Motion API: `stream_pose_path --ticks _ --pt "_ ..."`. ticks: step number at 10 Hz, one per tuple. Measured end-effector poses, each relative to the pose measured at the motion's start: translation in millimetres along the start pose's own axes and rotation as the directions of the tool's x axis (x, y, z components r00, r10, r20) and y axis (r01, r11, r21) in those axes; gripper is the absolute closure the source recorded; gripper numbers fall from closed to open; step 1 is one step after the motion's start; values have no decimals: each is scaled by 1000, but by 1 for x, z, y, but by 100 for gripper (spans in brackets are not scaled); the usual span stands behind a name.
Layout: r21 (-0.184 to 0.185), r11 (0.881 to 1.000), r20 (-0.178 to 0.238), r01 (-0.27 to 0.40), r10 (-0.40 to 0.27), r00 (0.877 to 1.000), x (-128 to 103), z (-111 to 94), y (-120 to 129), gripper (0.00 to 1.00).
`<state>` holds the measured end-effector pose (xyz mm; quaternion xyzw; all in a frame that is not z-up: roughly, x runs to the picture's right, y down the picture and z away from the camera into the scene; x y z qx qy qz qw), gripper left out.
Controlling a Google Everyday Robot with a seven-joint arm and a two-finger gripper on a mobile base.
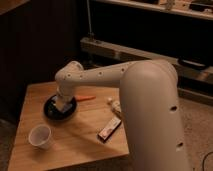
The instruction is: Place the white sponge in the ceramic bowl
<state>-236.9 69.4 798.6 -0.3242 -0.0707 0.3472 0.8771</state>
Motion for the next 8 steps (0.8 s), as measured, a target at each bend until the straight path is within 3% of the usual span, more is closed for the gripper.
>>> stream_pose_path --ticks 8 --pt "-2 1000 -1 4 -4 1000 -1 1 2 20"
